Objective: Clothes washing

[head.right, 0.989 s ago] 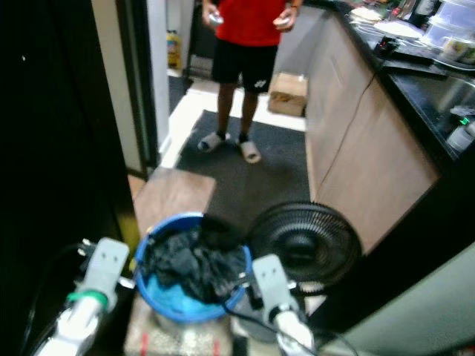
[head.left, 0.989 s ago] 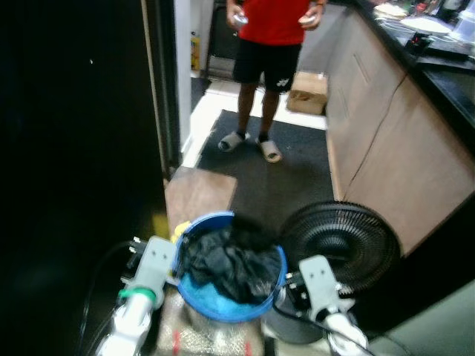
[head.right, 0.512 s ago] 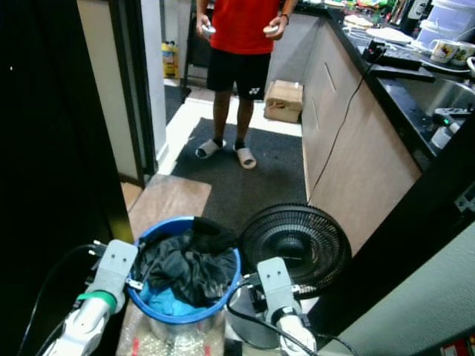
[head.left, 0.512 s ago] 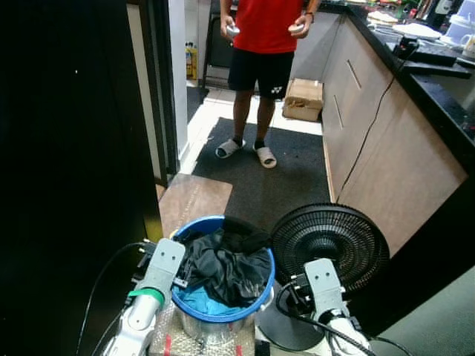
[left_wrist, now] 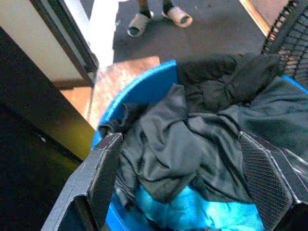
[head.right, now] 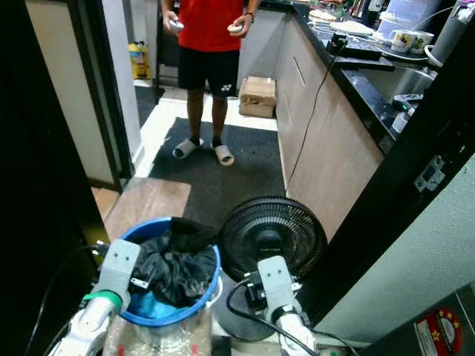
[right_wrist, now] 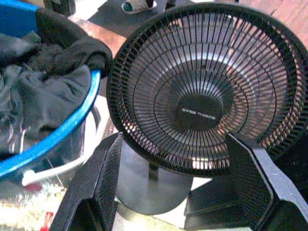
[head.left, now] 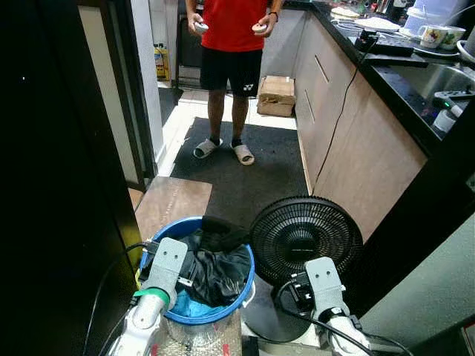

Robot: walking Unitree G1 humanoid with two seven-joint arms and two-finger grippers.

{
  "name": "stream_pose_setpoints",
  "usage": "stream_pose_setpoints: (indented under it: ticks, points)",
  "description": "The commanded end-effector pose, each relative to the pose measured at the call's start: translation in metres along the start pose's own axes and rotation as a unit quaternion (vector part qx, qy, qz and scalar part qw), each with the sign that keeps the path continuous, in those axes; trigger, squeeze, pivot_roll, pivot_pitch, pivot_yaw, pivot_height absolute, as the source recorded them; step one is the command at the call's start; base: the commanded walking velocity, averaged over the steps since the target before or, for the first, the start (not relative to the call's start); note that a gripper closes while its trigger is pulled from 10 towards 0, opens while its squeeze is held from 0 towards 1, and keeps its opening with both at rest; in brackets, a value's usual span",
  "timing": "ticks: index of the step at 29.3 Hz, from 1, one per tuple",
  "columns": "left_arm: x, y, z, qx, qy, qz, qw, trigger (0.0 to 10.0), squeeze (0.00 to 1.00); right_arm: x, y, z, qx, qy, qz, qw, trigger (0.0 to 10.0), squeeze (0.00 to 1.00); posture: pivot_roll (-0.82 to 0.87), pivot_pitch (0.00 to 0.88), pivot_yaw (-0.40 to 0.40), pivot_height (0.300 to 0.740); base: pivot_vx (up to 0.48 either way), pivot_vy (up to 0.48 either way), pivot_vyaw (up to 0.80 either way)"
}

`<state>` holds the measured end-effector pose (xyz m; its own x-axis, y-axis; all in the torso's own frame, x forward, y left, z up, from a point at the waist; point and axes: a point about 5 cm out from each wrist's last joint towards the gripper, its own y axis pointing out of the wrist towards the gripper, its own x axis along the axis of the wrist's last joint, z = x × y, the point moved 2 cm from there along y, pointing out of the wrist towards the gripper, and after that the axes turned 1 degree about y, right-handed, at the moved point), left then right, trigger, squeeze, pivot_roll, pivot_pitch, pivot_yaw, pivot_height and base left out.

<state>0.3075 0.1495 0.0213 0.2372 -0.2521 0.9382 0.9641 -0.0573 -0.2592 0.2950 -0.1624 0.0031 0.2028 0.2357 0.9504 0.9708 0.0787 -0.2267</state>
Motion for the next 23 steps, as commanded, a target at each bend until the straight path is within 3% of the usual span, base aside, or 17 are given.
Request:
stream_pose_setpoints:
  ticks: [1, 5, 10, 17, 22, 23]
  points:
    - [-0.010, -0.002, -0.007, -0.017, -0.010, 0.021, 1.000, 10.0, 0.00, 0.005, 0.002, -0.002, -0.008, -0.001, -0.012, 1.000, 10.0, 0.00, 0.06, 0.015, -0.015, 0.740, 0.000, 0.000, 0.00]
    - [-0.006, 0.000, -0.013, -0.024, 0.000, 0.017, 1.000, 10.0, 0.00, 0.017, 0.008, -0.002, -0.013, 0.002, -0.031, 0.999, 10.0, 0.00, 0.05, 0.019, -0.010, 0.740, 0.000, 0.000, 0.00]
    - [0.014, 0.009, -0.017, -0.025, -0.009, 0.000, 1.000, 10.0, 0.00, 0.048, 0.016, -0.003, -0.015, 0.006, -0.090, 0.996, 10.0, 0.00, 0.04, 0.040, -0.005, 0.740, 0.000, 0.000, 0.00]
    - [0.032, 0.013, -0.014, -0.019, -0.012, -0.032, 0.999, 10.0, 0.00, 0.064, 0.018, -0.001, 0.002, 0.013, -0.121, 0.993, 10.0, 0.00, 0.04, 0.050, -0.003, 0.740, 0.000, 0.000, 0.00]
    - [0.050, 0.015, 0.004, 0.014, 0.015, -0.075, 0.997, 10.0, 0.00, 0.088, 0.024, -0.008, -0.004, -0.008, -0.160, 0.987, 10.0, 0.00, 0.06, 0.055, -0.005, 0.740, 0.000, 0.000, 0.00]
    - [0.062, 0.012, 0.019, 0.020, 0.056, -0.113, 0.992, 10.0, 0.00, 0.112, 0.027, -0.021, -0.029, -0.022, -0.200, 0.979, 10.0, 0.00, 0.07, 0.055, -0.012, 0.740, 0.000, 0.000, 0.00]
